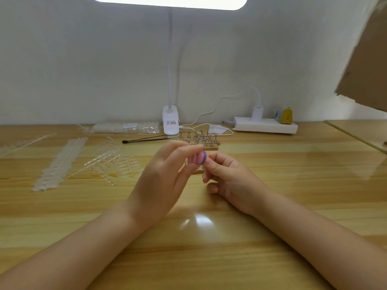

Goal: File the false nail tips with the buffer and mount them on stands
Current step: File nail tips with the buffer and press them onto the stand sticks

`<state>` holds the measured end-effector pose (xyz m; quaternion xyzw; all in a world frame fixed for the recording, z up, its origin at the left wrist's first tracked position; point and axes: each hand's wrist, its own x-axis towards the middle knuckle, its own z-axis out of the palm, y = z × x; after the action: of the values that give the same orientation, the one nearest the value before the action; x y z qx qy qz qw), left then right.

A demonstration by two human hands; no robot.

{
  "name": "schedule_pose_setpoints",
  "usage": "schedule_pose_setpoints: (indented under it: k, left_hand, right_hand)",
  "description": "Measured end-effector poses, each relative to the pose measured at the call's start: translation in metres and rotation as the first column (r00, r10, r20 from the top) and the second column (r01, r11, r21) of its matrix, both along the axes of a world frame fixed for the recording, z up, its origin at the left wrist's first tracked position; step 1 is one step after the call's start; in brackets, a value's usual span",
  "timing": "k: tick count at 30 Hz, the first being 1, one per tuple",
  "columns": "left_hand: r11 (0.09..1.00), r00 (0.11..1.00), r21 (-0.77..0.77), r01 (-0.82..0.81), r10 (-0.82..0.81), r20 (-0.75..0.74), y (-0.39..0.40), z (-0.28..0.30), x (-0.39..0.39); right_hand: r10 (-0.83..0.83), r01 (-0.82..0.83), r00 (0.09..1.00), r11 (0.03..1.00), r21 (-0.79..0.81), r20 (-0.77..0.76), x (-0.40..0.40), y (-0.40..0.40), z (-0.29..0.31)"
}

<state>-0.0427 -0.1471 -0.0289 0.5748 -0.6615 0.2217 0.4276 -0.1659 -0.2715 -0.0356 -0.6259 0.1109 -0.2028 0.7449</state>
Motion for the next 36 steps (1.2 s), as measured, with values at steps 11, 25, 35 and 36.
schedule_pose_setpoints:
  k: [11,25,35,36]
  left_hand:
    - [0.998,0.989,0.053,-0.020,0.012,0.149,0.002,-0.001,-0.003]
    - [0.993,0.994,0.056,-0.107,0.106,0.030,0.004,-0.005,0.009]
    - [0.997,0.986,-0.036,-0.075,0.079,0.146,0.005,0.001,0.012]
    - [0.998,0.982,-0.042,-0.039,0.046,0.184,0.004,0.001,0.009]
  right_hand:
    - [0.036,-0.035,0.999,0.999,0.033,-0.018,0.000,0.000,0.003]
    - [0.031,-0.029,0.999,0.997,0.070,-0.028,0.000,-0.002,0.003]
    - [0.009,-0.007,0.999,0.999,0.052,-0.052,0.000,0.001,0.005]
    - [0.016,-0.014,0.999,0.999,0.041,-0.049,0.000,0.001,0.005]
